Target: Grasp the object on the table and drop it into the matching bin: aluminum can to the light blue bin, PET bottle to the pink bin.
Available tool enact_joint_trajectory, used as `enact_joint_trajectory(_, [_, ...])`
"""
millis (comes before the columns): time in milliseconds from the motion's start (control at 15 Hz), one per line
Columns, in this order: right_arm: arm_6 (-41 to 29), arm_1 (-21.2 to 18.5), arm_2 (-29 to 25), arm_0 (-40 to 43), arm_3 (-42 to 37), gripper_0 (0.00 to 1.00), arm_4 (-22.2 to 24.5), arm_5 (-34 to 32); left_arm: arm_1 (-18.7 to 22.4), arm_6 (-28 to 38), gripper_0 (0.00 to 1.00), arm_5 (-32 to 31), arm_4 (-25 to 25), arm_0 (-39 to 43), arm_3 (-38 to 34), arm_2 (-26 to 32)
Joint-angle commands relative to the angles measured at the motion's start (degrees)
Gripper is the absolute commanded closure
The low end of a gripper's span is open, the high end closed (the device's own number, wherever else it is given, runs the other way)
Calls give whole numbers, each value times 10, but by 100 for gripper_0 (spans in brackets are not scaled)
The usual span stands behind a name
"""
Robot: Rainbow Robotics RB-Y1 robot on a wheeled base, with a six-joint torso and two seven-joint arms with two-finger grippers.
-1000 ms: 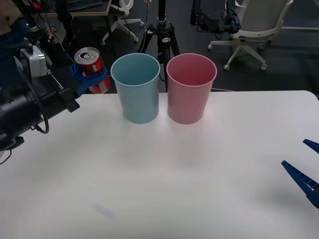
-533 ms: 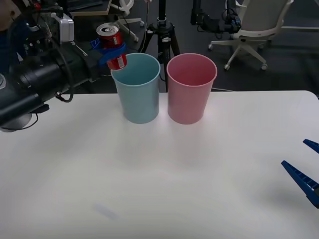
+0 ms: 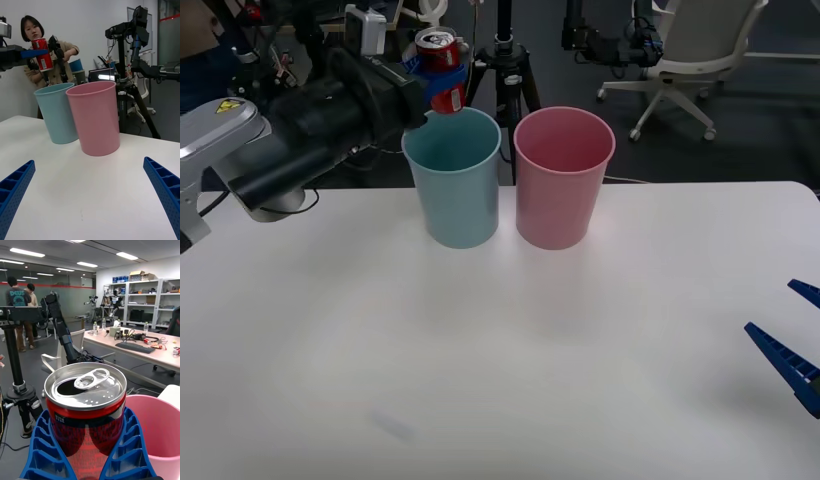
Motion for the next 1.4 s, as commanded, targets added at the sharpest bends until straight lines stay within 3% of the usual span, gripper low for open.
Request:
enact_joint_trajectory(67, [0, 0, 0, 0, 0, 0, 0, 0, -32, 0, 100, -3, -23, -16, 45, 0])
enact_joint_trajectory(333, [0, 0, 0, 0, 0, 0, 0, 0, -58, 0, 100, -4, -37, -18, 69, -1])
enact_joint_trajectory(600, [0, 0, 0, 0, 0, 0, 0, 0, -59, 3, 99, -4, -50, -18, 71, -2])
enact_joint_trajectory(733, [0, 0, 0, 0, 0, 0, 0, 0, -59, 3, 94, -4, -49, -17, 71, -1])
enact_joint_trajectory(800, [0, 0, 0, 0, 0, 0, 0, 0, -58, 3, 80, -4, -46, -17, 73, -1])
enact_joint_trajectory(867, [0, 0, 0, 0, 0, 0, 0, 0, -58, 3, 35, -4, -45, -17, 74, -1])
enact_joint_trajectory(933, [0, 0, 0, 0, 0, 0, 0, 0, -58, 3, 10, -4, -43, -18, 74, -1])
enact_joint_trajectory(1000, [0, 0, 0, 0, 0, 0, 0, 0, -58, 3, 0, -3, -43, -17, 74, -1])
enact_joint_trajectory(1400, [0, 0, 0, 0, 0, 0, 0, 0, -58, 4, 0, -4, -31, -17, 74, -1])
